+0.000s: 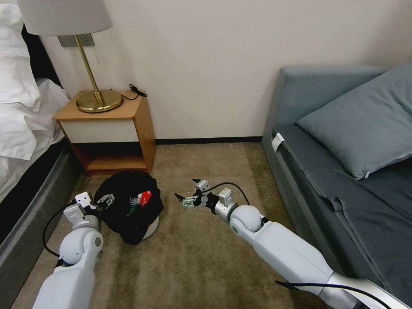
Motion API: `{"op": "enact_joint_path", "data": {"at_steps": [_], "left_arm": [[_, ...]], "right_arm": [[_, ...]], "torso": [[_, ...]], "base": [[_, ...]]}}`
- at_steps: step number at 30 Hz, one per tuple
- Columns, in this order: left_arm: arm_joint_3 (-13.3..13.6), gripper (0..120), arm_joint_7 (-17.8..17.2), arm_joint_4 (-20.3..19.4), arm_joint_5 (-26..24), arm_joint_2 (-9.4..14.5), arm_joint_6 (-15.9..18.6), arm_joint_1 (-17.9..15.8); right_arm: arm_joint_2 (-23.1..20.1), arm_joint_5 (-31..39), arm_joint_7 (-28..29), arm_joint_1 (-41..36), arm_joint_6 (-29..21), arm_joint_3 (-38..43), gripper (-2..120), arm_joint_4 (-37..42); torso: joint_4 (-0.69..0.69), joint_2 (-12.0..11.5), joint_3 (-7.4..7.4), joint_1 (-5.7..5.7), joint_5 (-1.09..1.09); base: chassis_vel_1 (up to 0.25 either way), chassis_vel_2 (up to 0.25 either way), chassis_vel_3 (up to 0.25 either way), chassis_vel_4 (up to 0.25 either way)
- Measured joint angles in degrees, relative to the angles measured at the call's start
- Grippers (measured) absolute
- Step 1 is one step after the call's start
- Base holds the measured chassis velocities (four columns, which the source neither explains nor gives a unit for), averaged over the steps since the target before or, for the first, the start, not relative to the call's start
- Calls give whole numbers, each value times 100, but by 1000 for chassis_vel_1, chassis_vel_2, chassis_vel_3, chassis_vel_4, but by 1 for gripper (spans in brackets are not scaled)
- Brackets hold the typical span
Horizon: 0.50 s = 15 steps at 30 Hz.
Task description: Pick up the trash bin, then pick up the garbage on the floor and place it into the trash bin.
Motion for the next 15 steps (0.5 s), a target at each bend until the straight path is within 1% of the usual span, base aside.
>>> {"op": "enact_joint_path", "data": {"at_steps": [4,5,7,8,10,13,14,15], "left_arm": [[88,100,112,-92,283,47,-47,-4],[88,100,112,-92,283,47,-47,-4],[181,100,211,-128,470,73,-85,-10],[181,100,211,-128,470,73,-85,-10],[234,100,270,-143,563,74,-104,-12],[344,100,438,-165,761,76,-136,-11],[344,100,438,-165,761,76,-136,-11],[375,100,511,-163,851,77,-159,-10]], "right_arm": [[3,4,25,-72,-15,108,100,9],[3,4,25,-72,-15,108,100,9],[24,1,101,-130,-22,186,100,7],[24,1,101,-130,-22,186,100,7],[53,-2,193,-167,-36,233,100,-1],[148,-16,556,-271,-146,402,100,-28],[148,-16,556,-271,-146,402,100,-28],[177,-24,677,-308,-185,462,100,-37]], "torso": [[0,0,0,0,1],[0,0,0,0,1],[0,0,0,0,1],[0,0,0,0,1],[0,0,0,0,1],[0,0,0,0,1],[0,0,0,0,1],[0,0,0,0,0]], "base": [[0,0,0,0],[0,0,0,0],[0,0,0,0],[0,0,0,0],[0,0,0,0],[0,0,0,0],[0,0,0,0],[0,0,0,0]]}}
